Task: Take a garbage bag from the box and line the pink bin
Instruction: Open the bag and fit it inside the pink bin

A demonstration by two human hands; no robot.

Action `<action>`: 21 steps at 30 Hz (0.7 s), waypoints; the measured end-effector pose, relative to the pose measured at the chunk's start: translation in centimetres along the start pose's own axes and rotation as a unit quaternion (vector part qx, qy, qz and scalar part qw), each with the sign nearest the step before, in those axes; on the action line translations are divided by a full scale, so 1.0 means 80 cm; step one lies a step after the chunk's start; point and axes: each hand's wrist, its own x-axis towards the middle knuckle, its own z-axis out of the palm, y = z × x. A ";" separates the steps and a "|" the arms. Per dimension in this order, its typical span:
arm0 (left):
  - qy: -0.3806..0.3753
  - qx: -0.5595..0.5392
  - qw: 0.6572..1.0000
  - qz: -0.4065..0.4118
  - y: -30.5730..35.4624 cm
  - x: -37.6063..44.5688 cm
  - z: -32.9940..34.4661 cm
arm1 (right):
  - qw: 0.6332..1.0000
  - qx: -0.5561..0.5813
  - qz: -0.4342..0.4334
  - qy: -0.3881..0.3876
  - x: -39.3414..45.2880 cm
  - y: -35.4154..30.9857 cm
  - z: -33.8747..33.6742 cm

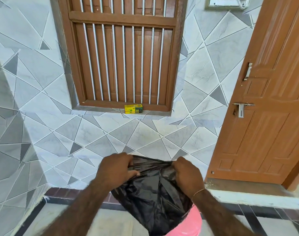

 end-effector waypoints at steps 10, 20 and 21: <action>0.130 -0.170 0.935 -0.281 -0.048 -0.001 0.046 | 0.963 -0.160 0.165 -0.137 -0.031 0.044 0.006; 0.055 -0.201 0.971 -0.121 0.014 0.007 0.066 | 0.925 0.162 0.342 -0.035 -0.013 0.033 0.005; 0.026 -0.121 0.992 -0.029 0.020 0.002 0.064 | 0.929 0.144 0.339 -0.031 -0.012 0.033 0.004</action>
